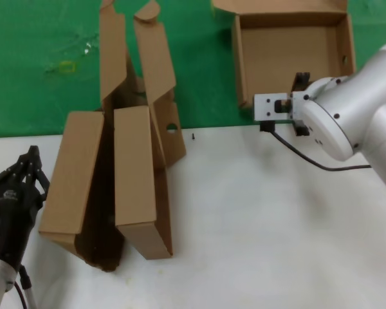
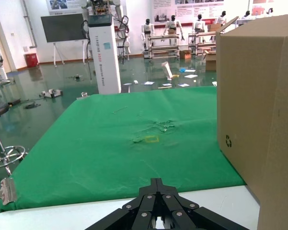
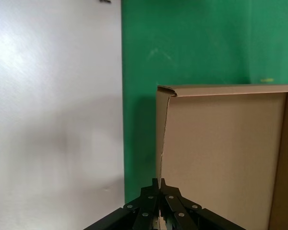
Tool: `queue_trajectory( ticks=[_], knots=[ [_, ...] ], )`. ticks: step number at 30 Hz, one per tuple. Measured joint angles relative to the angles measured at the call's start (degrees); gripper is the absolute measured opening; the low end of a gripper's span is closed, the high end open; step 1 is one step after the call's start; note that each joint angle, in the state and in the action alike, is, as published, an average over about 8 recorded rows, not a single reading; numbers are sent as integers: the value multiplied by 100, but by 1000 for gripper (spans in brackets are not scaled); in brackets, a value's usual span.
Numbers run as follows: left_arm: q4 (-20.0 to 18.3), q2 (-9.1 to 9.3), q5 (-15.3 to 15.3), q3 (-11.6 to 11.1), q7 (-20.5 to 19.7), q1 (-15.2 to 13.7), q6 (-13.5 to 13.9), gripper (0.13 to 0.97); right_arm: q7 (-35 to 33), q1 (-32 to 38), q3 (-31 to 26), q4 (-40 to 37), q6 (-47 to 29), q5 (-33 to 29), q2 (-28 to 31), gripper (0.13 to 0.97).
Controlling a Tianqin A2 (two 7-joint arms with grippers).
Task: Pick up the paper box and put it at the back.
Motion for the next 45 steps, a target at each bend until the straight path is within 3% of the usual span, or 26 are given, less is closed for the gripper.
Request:
queue_trajectory(
  ticks=[10,28,35,45],
  knots=[
    [0,0,0,0,0,0,0,143,-180,69,147,-27,-727,229,-291,149],
    [0,0,0,0,0,0,0,143,-188,120,241,-404,-569,49,-573,156],
    [0,0,0,0,0,0,0,143,-229,114,291,-159,-696,-16,-517,179],
    [0,0,0,0,0,0,0,143,-209,-181,471,687,-1035,-122,-269,283]
  ],
)
